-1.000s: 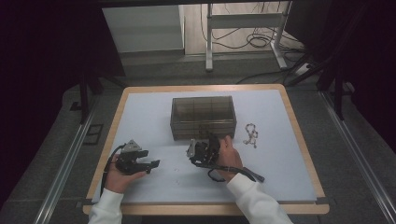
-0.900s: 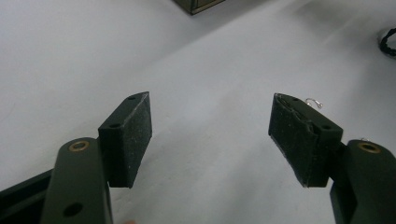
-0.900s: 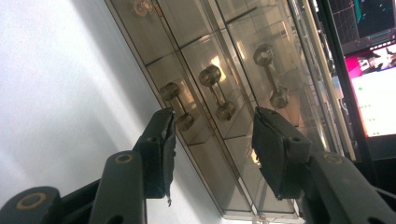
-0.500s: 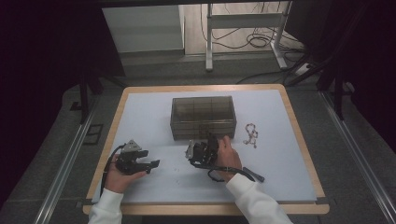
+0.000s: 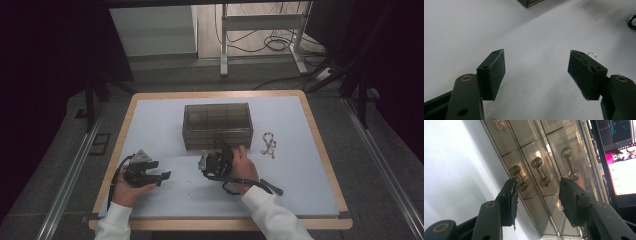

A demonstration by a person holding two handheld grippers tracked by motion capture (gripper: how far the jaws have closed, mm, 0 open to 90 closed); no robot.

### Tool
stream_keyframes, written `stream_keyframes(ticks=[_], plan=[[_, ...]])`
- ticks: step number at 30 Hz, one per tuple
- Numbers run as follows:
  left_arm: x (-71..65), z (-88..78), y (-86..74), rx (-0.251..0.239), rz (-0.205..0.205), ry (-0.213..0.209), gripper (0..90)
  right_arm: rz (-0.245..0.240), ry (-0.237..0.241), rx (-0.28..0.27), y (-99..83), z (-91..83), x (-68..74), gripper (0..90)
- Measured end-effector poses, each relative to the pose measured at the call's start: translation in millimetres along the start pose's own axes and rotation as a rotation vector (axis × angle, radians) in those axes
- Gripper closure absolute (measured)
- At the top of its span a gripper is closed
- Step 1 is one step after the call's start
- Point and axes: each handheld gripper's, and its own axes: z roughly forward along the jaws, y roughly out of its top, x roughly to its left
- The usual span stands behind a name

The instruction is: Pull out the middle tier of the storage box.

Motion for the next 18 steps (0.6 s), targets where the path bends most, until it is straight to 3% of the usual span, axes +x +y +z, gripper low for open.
stream_keyframes(ticks=[18], plan=[[1.5, 0.1, -0.8, 0.002, -0.003, -0.001, 30.7, -0.029, -0.016, -0.018, 3.6, 8.0, 4.7, 55.2]])
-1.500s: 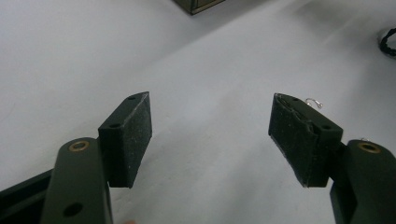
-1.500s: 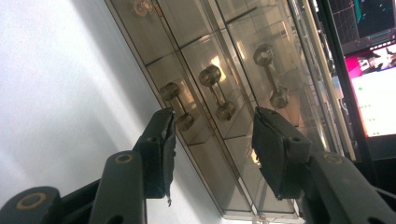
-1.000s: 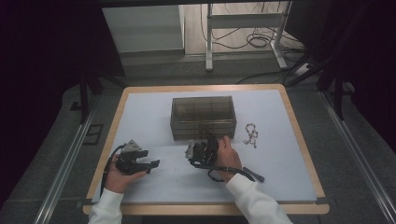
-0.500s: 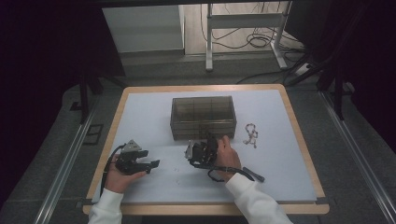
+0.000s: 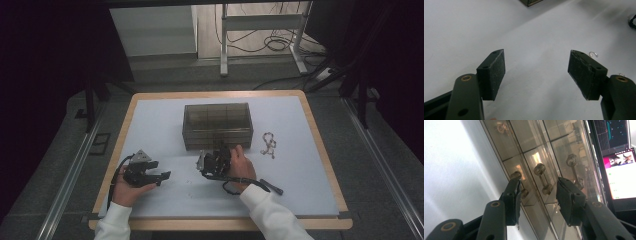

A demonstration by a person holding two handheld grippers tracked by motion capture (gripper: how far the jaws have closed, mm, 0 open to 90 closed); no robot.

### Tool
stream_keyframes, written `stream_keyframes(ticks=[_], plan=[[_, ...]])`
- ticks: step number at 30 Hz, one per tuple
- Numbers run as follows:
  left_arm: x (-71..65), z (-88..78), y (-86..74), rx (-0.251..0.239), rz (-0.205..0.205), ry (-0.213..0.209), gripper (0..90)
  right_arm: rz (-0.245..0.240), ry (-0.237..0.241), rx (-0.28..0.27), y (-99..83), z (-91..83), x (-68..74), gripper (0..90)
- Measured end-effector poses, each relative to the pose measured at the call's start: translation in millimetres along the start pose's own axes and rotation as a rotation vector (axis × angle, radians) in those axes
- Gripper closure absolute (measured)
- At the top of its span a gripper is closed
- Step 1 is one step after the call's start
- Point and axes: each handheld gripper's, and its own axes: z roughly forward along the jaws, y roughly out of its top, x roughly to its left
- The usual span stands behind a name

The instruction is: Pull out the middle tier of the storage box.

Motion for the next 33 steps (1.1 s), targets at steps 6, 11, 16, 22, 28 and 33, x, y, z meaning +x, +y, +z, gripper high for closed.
stream_keyframes(ticks=[6, 11, 16, 22, 28, 33], plan=[[0.5, -0.3, -0.1, -0.002, -0.001, 0.002, 30.7, -0.011, -0.009, -0.006, 1.1, 3.1, 2.0, 56.7], [1.0, -0.1, -0.3, -0.001, -0.002, 0.0, 30.7, -0.03, -0.018, -0.01, 2.8, 5.8, 4.9, 59.2], [1.1, 0.0, -0.4, -0.001, -0.001, 0.0, 30.6, -0.04, -0.026, -0.013, 3.8, 7.7, 6.2, 61.7], [1.1, 0.3, -0.5, 0.0, 0.0, -0.002, 30.6, -0.05, -0.036, -0.01, 4.0, 9.4, 6.7, 62.1], [1.1, 0.1, -0.5, -0.001, -0.002, -0.001, 30.7, -0.054, -0.042, -0.01, 4.7, 10.2, 5.8, 63.1], [1.2, 0.5, -0.6, 0.0, -0.003, -0.002, 30.6, -0.059, -0.05, -0.004, 4.7, 12.0, 6.5, 66.8]])
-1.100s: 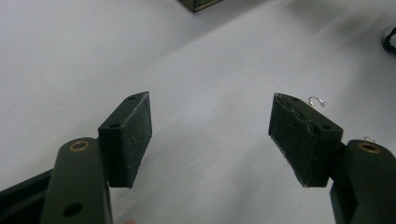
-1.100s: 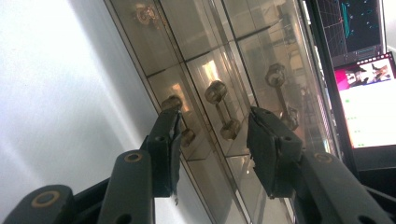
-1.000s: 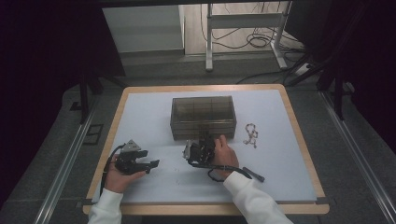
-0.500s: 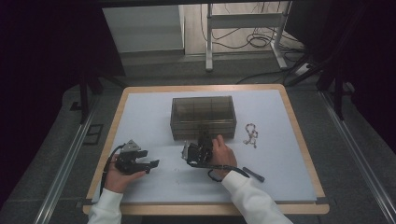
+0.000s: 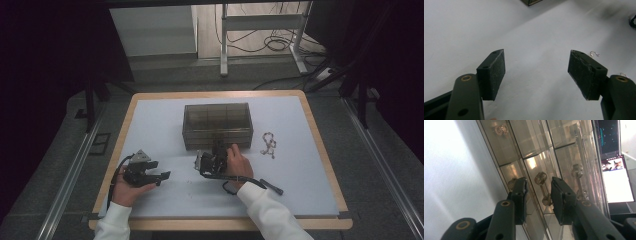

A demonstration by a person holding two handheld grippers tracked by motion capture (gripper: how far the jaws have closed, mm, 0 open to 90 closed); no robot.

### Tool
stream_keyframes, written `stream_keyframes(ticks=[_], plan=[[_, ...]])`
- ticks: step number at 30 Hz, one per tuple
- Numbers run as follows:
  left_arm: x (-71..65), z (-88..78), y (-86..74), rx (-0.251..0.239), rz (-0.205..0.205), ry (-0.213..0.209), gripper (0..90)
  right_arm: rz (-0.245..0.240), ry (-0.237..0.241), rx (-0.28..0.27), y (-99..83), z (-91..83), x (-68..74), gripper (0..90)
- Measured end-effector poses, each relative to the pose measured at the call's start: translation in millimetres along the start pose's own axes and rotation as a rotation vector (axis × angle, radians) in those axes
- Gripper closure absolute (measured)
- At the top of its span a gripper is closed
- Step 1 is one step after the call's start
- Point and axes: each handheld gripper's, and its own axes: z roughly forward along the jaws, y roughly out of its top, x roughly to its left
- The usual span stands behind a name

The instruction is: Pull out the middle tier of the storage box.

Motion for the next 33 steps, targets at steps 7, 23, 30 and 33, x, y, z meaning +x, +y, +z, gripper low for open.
stream_keyframes(ticks=[7, 23, 30, 33], plan=[[0.0, -0.1, -0.1, -0.001, -0.001, 0.0, 30.6, -0.012, -0.012, -0.003, 0.7, 2.2, 0.5, 70.4], [0.4, -0.2, -0.3, 0.0, -0.001, 0.001, 30.7, -0.037, -0.029, 0.004, 2.1, 5.8, 0.4, 75.6], [0.5, -0.3, -0.4, 0.0, -0.001, 0.001, 30.6, -0.055, -0.039, 0.008, 3.3, 6.4, 2.4, 78.0], [0.6, -0.2, -0.5, 0.0, -0.002, 0.001, 30.6, -0.067, -0.051, 0.013, 3.9, 6.2, 3.9, 78.7]])
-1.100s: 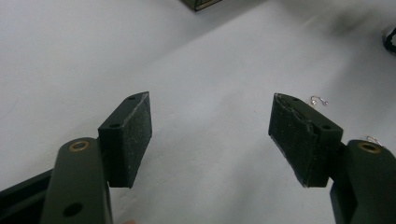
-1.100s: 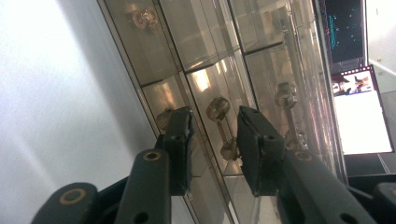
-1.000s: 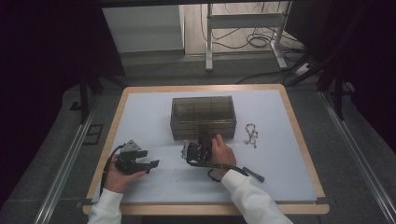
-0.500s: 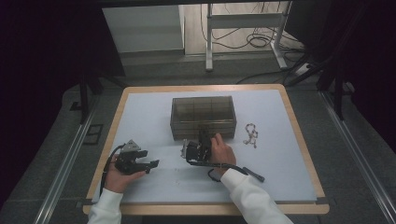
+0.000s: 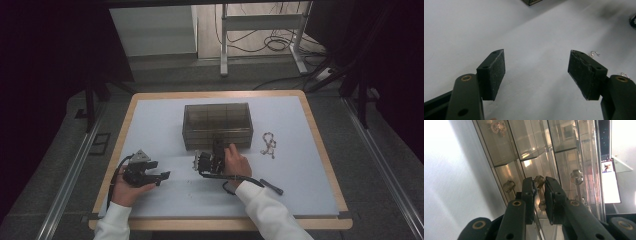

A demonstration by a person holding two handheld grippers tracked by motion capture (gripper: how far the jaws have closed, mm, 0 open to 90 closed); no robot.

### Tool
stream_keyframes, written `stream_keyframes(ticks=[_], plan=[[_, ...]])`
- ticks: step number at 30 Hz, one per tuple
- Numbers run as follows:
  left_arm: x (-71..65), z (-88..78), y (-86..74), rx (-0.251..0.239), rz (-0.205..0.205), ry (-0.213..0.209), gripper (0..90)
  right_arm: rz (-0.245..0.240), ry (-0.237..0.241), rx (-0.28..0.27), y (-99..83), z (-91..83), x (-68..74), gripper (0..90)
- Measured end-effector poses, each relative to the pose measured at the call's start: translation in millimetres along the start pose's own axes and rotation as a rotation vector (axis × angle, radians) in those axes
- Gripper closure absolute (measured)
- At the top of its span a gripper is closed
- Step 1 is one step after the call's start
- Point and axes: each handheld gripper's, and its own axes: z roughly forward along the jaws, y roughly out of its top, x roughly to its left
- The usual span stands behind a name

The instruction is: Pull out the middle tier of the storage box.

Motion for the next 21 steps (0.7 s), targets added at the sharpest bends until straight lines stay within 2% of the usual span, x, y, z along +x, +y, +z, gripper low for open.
stream_keyframes(ticks=[3, 6, 7, 18, 21], plan=[[0.1, 0.1, -0.1, 0.0, -0.001, 0.0, 30.6, -0.006, 0.001, -0.014, 0.1, 0.9, 1.3, 79.4], [-0.1, 0.1, -0.1, 0.0, 0.0, 0.001, 30.7, -0.015, -0.003, -0.012, 0.3, 0.7, 2.1, 79.7], [-0.1, 0.0, -0.1, 0.001, 0.001, 0.001, 30.6, -0.021, -0.014, 0.004, 0.9, -0.6, 2.1, 79.7], [0.0, 0.3, -0.1, 0.002, 0.001, 0.0, 30.5, -0.025, -0.018, 0.005, 0.8, -0.8, 2.8, 79.9], [-0.2, 0.5, -0.2, 0.002, 0.002, 0.0, 30.5, -0.019, 0.001, -0.017, 0.0, 0.7, 2.8, 79.9]])
